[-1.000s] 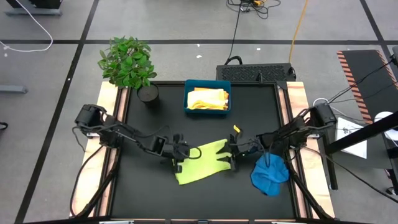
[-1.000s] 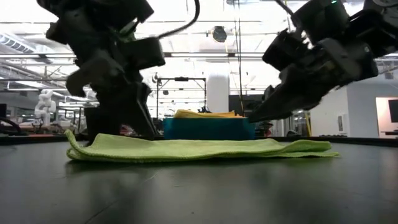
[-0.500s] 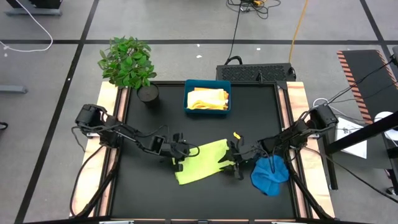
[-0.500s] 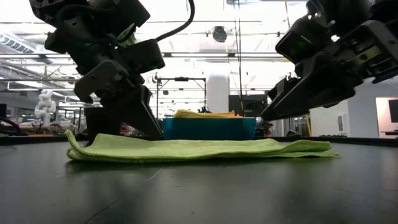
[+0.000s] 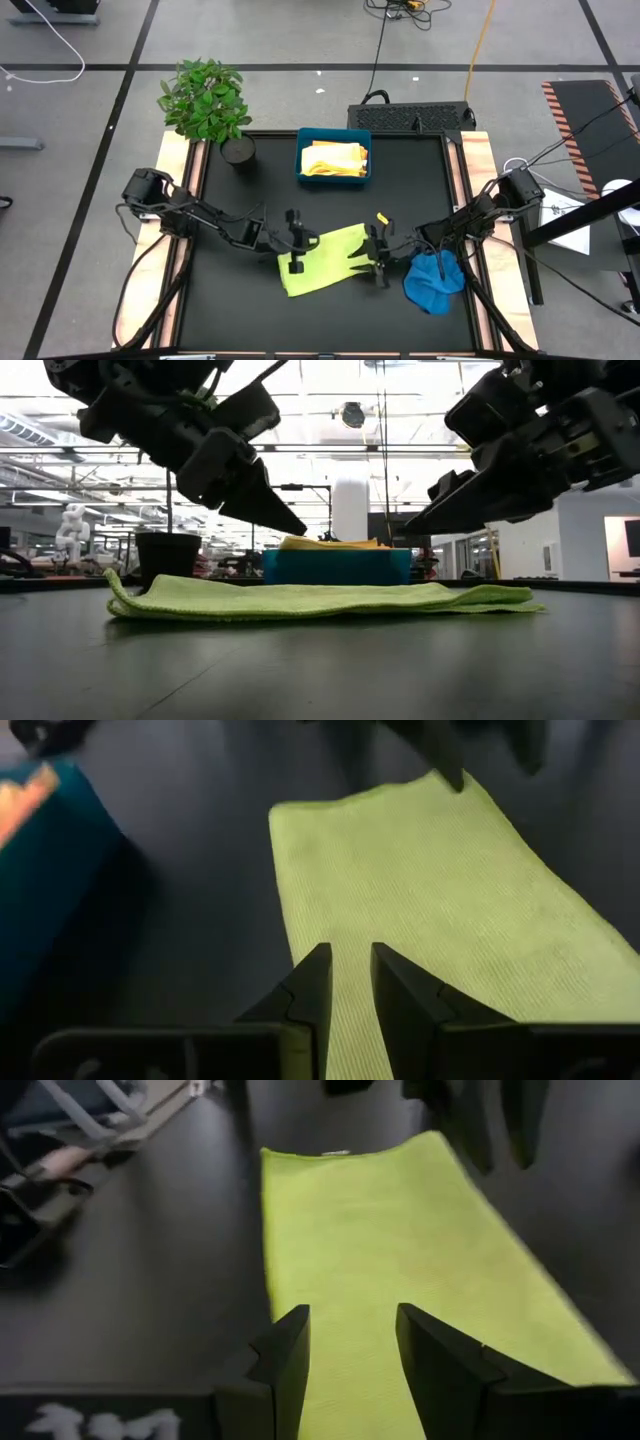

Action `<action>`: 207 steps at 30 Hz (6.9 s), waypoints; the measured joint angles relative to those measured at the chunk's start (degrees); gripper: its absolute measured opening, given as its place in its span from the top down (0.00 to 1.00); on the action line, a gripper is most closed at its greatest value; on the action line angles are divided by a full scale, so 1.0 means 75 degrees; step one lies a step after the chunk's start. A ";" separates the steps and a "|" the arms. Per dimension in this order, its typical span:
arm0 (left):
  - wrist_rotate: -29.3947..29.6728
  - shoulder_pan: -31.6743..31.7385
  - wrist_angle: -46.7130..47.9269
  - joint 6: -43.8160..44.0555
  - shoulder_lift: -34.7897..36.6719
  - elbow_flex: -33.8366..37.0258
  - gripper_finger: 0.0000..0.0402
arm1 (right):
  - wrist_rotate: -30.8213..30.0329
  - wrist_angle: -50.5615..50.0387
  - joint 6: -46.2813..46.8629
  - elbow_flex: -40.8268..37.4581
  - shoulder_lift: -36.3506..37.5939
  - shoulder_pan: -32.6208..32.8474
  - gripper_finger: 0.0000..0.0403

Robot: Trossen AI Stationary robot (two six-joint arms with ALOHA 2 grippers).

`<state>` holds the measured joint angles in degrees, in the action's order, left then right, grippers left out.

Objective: Fold microfiber towels
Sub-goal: Fold the green microfiber towel

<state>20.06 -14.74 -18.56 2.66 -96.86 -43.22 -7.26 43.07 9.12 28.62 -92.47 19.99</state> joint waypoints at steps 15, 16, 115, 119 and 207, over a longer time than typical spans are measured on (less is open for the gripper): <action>0.0472 0.0229 -0.0821 -0.1819 -0.0003 0.0000 0.81 | -0.0231 -0.0181 -0.1428 0.0000 -0.0003 -0.0886 0.65; 0.0472 0.0300 -0.0938 -0.2015 -0.0003 0.0000 0.81 | -0.0231 -0.0184 -0.1507 0.0000 -0.0003 -0.0997 0.65; 0.2282 -0.2939 -0.0354 0.2535 0.0006 0.0000 0.81 | -0.1193 0.1612 0.0169 0.1393 -0.2037 0.1550 0.65; 0.2079 -0.2994 0.0220 0.2765 0.0006 -0.0003 0.81 | -0.1202 0.0736 0.0734 0.1602 -0.2043 0.1556 0.65; 0.3172 -0.5320 0.5644 -0.1713 0.0318 -0.2732 0.80 | -0.4046 -0.0492 0.2604 0.1970 -0.1760 0.2337 0.65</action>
<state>43.85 -54.64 23.77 -10.19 -94.48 -63.71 -37.60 39.38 28.65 43.40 -105.67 37.52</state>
